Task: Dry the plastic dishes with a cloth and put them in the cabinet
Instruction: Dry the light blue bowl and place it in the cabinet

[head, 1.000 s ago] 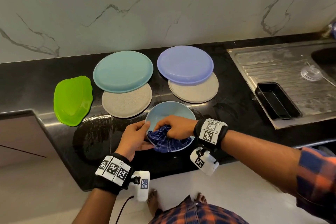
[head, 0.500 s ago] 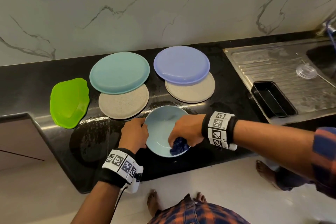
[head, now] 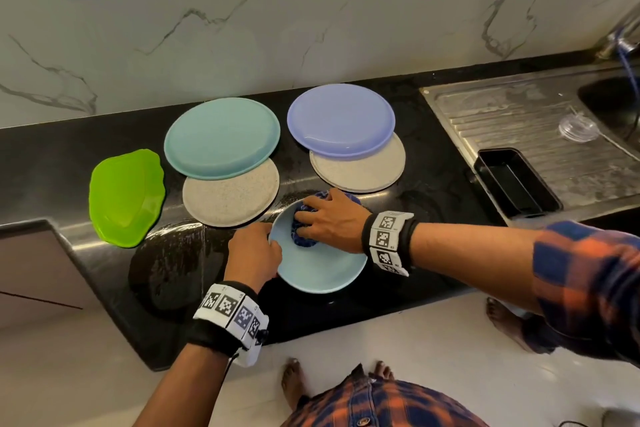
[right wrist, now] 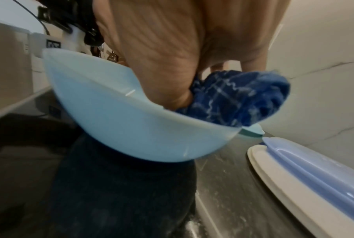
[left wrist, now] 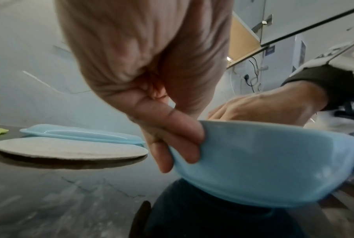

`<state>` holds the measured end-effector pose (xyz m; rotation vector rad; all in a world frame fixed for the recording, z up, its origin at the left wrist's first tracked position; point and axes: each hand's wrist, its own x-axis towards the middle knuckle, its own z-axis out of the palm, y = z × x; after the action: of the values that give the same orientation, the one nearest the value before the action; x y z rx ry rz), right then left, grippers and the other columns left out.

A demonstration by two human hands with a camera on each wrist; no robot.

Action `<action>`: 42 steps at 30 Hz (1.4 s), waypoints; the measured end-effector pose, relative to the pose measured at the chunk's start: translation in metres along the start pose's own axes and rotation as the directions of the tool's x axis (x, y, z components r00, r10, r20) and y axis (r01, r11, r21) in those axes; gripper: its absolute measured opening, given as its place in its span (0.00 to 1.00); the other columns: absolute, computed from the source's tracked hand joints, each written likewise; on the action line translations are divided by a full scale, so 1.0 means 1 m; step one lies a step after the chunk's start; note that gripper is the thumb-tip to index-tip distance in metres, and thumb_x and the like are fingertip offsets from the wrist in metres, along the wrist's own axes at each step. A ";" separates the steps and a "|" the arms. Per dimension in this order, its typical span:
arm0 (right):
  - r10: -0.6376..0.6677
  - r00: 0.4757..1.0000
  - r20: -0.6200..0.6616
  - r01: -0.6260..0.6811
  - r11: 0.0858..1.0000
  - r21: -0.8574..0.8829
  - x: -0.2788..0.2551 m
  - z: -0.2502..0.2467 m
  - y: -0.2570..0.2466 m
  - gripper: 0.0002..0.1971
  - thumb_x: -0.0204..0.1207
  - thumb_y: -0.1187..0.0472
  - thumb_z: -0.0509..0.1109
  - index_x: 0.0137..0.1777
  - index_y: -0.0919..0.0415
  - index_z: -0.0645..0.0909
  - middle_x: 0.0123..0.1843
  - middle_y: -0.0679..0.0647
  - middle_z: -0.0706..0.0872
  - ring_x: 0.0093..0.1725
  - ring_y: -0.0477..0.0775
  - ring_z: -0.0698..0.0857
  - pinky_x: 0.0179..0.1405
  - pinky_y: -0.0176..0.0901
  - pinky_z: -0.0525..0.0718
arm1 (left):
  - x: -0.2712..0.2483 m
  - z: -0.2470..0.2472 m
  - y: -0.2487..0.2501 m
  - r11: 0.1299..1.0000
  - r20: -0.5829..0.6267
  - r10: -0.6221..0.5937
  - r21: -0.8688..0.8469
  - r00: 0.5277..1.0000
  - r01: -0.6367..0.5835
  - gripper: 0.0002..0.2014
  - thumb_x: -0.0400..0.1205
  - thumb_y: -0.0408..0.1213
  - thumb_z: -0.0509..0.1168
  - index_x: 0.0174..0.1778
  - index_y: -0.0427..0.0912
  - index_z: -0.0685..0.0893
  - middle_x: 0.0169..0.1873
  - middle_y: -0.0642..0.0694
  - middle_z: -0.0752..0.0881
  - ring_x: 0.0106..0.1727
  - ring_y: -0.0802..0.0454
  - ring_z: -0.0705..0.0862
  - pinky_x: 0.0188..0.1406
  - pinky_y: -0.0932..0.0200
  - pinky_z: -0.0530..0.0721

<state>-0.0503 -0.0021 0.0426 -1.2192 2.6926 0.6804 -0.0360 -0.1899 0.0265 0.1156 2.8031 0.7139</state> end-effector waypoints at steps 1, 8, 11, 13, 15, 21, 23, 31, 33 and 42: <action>0.043 0.999 0.013 -0.043 0.999 0.015 -0.003 0.002 -0.002 0.12 0.84 0.57 0.64 0.66 0.48 0.80 0.64 0.50 0.81 0.64 0.62 0.78 0.39 0.53 0.69 | 0.000 0.001 -0.001 1.000 -0.018 0.004 -0.004 1.000 -0.004 0.09 0.78 0.32 0.65 0.49 0.39 0.89 0.41 0.38 0.89 0.47 0.36 0.85 0.45 0.51 0.80; 0.194 0.939 0.283 -0.265 0.934 0.240 -0.029 -0.020 -0.021 0.12 0.80 0.55 0.64 0.54 0.58 0.87 0.50 0.56 0.89 0.51 0.62 0.87 0.40 0.46 0.74 | -0.009 0.010 0.008 0.994 -0.069 -0.079 -0.083 0.995 0.073 0.11 0.79 0.31 0.64 0.55 0.40 0.88 0.50 0.37 0.89 0.54 0.34 0.85 0.51 0.50 0.78; 0.153 0.887 0.436 -0.353 0.835 0.423 -0.026 -0.033 -0.015 0.15 0.80 0.51 0.64 0.54 0.61 0.86 0.49 0.58 0.87 0.48 0.62 0.84 0.42 0.43 0.73 | -0.010 0.012 0.011 0.989 -0.068 -0.119 -0.094 0.991 0.113 0.12 0.79 0.31 0.63 0.56 0.41 0.87 0.51 0.35 0.89 0.55 0.32 0.85 0.52 0.48 0.79; 0.096 0.855 0.509 -0.439 0.656 0.614 -0.021 -0.031 -0.007 0.15 0.80 0.53 0.64 0.50 0.65 0.86 0.43 0.58 0.85 0.42 0.60 0.81 0.42 0.43 0.73 | -0.010 0.011 0.010 0.991 -0.077 -0.118 -0.080 0.990 0.112 0.13 0.80 0.32 0.64 0.58 0.42 0.87 0.52 0.35 0.89 0.56 0.32 0.85 0.52 0.47 0.79; 0.110 0.837 0.537 -0.536 0.366 0.761 -0.019 -0.023 -0.001 0.12 0.80 0.58 0.65 0.44 0.66 0.86 0.38 0.57 0.83 0.37 0.56 0.79 0.39 0.42 0.75 | -0.009 0.012 0.007 0.993 -0.064 -0.105 -0.053 0.992 0.102 0.14 0.80 0.34 0.64 0.60 0.44 0.88 0.53 0.36 0.90 0.56 0.32 0.85 0.53 0.47 0.80; 0.550 0.650 0.525 -0.469 -0.254 0.846 -0.013 0.004 -0.012 0.02 0.72 0.64 0.67 0.39 0.57 0.80 0.39 0.55 0.86 0.42 0.57 0.85 0.42 0.47 0.81 | -0.009 0.007 -0.001 0.996 -0.016 -0.077 -0.040 0.997 0.077 0.13 0.87 0.44 0.59 0.63 0.52 0.86 0.55 0.41 0.90 0.54 0.37 0.87 0.47 0.53 0.81; 0.594 0.580 0.557 -0.446 -0.341 0.828 -0.010 0.003 -0.020 0.10 0.72 0.61 0.68 0.52 0.53 0.82 0.50 0.54 0.88 0.50 0.57 0.86 0.54 0.53 0.86 | -0.011 0.003 -0.001 0.965 0.073 -0.073 -0.247 0.995 0.089 0.14 0.89 0.45 0.58 0.66 0.56 0.84 0.53 0.46 0.90 0.44 0.47 0.89 0.34 0.64 0.85; 0.508 0.718 0.477 -0.404 -0.254 0.879 0.016 -0.011 -0.048 0.22 0.74 0.68 0.64 0.68 0.54 0.79 0.63 0.58 0.86 0.61 0.63 0.84 0.66 0.58 0.81 | -0.008 -0.001 -0.006 0.536 0.408 -0.163 -0.728 0.898 0.427 0.13 0.91 0.44 0.54 0.67 0.57 0.81 0.49 0.42 0.92 0.35 0.42 0.91 0.33 0.52 0.91; 0.425 0.791 0.441 -0.392 -0.202 0.898 0.012 -0.014 -0.044 0.23 0.75 0.72 0.62 0.69 0.55 0.81 0.63 0.58 0.86 0.59 0.59 0.83 0.60 0.50 0.80 | -0.006 -0.003 -0.009 0.484 0.420 -0.160 -0.755 0.893 0.442 0.14 0.91 0.43 0.54 0.66 0.53 0.84 0.49 0.40 0.92 0.37 0.42 0.91 0.34 0.53 0.91; 0.025 0.914 0.404 -0.386 0.355 0.851 -0.014 -0.026 0.004 0.30 0.71 0.76 0.59 0.67 0.51 0.85 0.63 0.53 0.88 0.59 0.55 0.83 0.66 0.50 0.80 | 0.000 0.006 -0.005 0.527 0.346 -0.182 -0.756 0.921 0.388 0.12 0.90 0.39 0.60 0.67 0.50 0.83 0.44 0.41 0.91 0.27 0.48 0.89 0.25 0.56 0.89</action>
<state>-0.0421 -0.0018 0.0712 -0.3687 2.2490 -0.6058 -0.0344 -0.1915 0.0193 -0.4101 1.9188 1.6877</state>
